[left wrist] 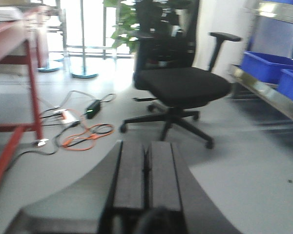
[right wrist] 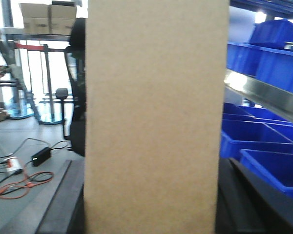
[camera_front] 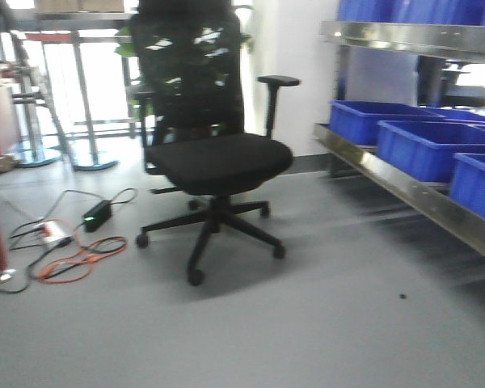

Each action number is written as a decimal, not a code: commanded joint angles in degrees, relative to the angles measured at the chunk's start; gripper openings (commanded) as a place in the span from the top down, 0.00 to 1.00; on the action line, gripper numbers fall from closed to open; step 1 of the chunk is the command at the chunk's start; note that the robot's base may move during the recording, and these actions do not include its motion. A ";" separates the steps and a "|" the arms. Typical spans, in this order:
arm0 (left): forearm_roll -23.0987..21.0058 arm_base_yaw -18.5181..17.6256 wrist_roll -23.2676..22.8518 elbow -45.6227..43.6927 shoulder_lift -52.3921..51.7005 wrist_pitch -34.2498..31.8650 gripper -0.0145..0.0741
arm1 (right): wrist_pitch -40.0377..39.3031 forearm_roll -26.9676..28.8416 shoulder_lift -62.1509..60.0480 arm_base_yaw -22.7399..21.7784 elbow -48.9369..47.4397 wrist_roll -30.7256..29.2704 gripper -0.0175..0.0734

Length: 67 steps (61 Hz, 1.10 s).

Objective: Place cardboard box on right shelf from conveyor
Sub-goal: 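Carry the box in the right gripper to the steel shelf with blue bins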

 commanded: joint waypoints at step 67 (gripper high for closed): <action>-0.26 0.08 -0.16 -0.16 -0.55 -4.68 0.97 | -5.96 -0.26 0.96 -0.51 -1.62 -0.38 0.73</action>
